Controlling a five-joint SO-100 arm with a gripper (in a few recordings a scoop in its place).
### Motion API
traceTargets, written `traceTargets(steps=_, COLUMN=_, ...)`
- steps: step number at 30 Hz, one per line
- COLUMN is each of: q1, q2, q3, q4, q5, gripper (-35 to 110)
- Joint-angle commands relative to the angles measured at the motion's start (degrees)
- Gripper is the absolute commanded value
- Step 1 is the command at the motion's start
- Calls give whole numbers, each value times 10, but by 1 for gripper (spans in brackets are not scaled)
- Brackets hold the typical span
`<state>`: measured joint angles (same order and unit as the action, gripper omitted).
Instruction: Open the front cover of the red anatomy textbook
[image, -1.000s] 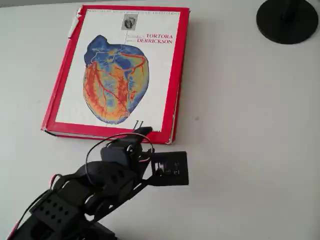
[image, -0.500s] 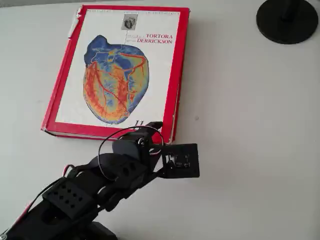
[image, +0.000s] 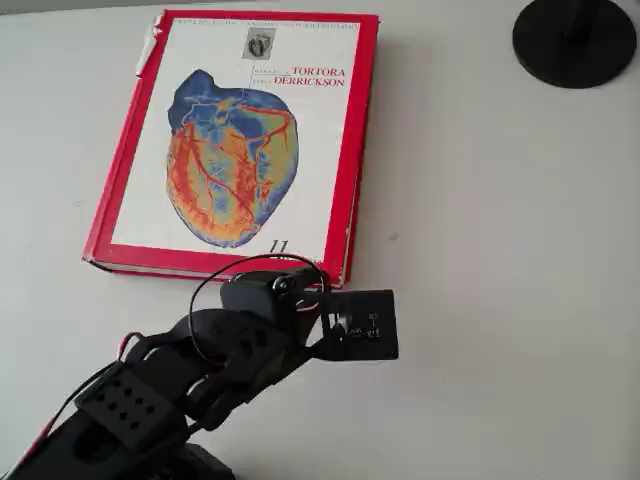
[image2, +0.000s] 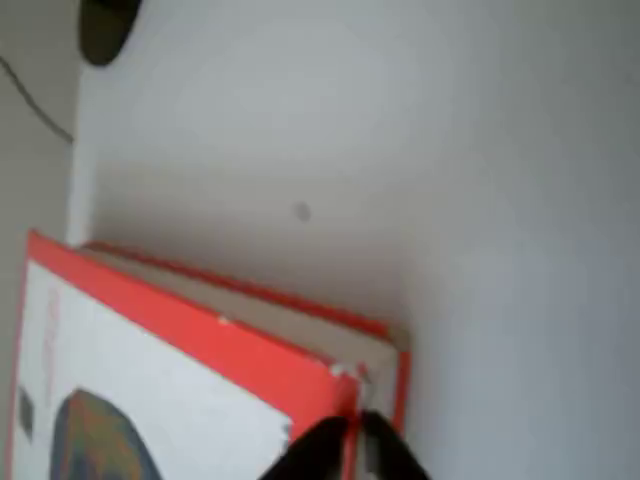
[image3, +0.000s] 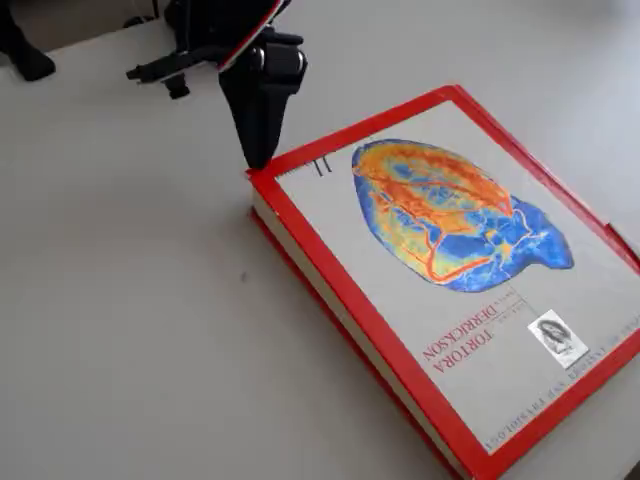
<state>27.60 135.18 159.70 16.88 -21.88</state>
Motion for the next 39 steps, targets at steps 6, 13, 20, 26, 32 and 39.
traceTargets(steps=6, q1=-25, q2=-15, q3=-51, q4=-24, q5=25, gripper=6)
traceTargets(steps=13, q1=-40, q2=-42, q3=-55, q4=-58, q5=41, gripper=9)
traceTargets(steps=20, q1=-32, q2=-12, q3=-66, q4=-51, q5=49, gripper=9)
traceTargets(steps=26, q1=-30, q2=39, q3=-98, q4=1, q5=76, gripper=9)
traceTargets(steps=32, q1=-63, q2=107, q3=-125, q4=71, q5=104, gripper=9)
traceTargets(steps=39, q1=-118, q2=186, q3=-167, q4=160, q5=144, gripper=9)
